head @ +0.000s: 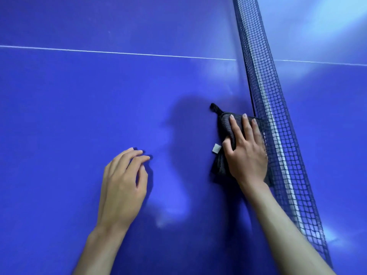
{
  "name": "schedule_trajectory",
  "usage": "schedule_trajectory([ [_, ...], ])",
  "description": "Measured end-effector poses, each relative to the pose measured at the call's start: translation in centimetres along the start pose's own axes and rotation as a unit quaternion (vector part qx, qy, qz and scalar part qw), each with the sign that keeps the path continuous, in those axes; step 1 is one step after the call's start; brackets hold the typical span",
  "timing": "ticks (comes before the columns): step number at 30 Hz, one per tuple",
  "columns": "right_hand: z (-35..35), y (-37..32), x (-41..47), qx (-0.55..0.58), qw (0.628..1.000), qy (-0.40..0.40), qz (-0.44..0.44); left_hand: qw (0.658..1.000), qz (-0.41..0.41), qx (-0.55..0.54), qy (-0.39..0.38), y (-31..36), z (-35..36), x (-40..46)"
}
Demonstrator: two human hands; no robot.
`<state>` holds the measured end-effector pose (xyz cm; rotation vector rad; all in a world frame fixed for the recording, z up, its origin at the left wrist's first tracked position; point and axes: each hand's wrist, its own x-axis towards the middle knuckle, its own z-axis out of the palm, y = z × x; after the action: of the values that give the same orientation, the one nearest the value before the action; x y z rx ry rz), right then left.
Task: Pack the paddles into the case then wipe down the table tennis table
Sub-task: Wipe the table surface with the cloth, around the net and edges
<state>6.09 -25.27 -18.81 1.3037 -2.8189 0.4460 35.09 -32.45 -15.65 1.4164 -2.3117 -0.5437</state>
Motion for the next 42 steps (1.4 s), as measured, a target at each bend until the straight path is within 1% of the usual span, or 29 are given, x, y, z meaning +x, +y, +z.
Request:
schedule_trajectory([
  [4, 0.7, -2.7, -0.7, -0.027, 0.999, 0.024, -0.007, 1.0, -0.021, 0.011, 0.002, -3.0, -1.9, -0.2],
  [8, 2.2, -8.1, -1.5, -0.024, 0.999, 0.025, -0.027, 1.0, -0.021, 0.016, 0.012, -6.3, -4.3, 0.2],
  [11, 3.7, -12.9, -2.2, -0.02, 0.998, 0.021, -0.058, 0.999, -0.042, 0.017, 0.028, -9.6, -6.3, 0.4],
  [25, 9.6, -37.3, -7.9, -0.025, 0.993, 0.023, -0.11, 0.991, -0.114, 0.016, 0.062, -24.6, -15.1, 2.0],
  [32, 12.3, -49.7, -9.9, -0.007, 0.992, 0.006, -0.126, 0.99, -0.111, 0.012, 0.088, -30.5, -18.6, 2.9],
  [36, 13.3, -52.6, -7.6, 0.0, 0.993, -0.007, -0.121, 0.991, -0.104, 0.007, 0.088, -32.6, -19.9, 3.5],
  [39, 13.6, -52.5, -5.0, 0.016, 0.991, -0.018, -0.131, 0.991, -0.095, 0.006, 0.09, -33.1, -20.0, 4.5],
  [42, 13.6, -51.1, -3.5, 0.024, 0.99, -0.023, -0.134, 0.992, -0.082, -0.004, 0.092, -32.2, -19.2, 5.7],
])
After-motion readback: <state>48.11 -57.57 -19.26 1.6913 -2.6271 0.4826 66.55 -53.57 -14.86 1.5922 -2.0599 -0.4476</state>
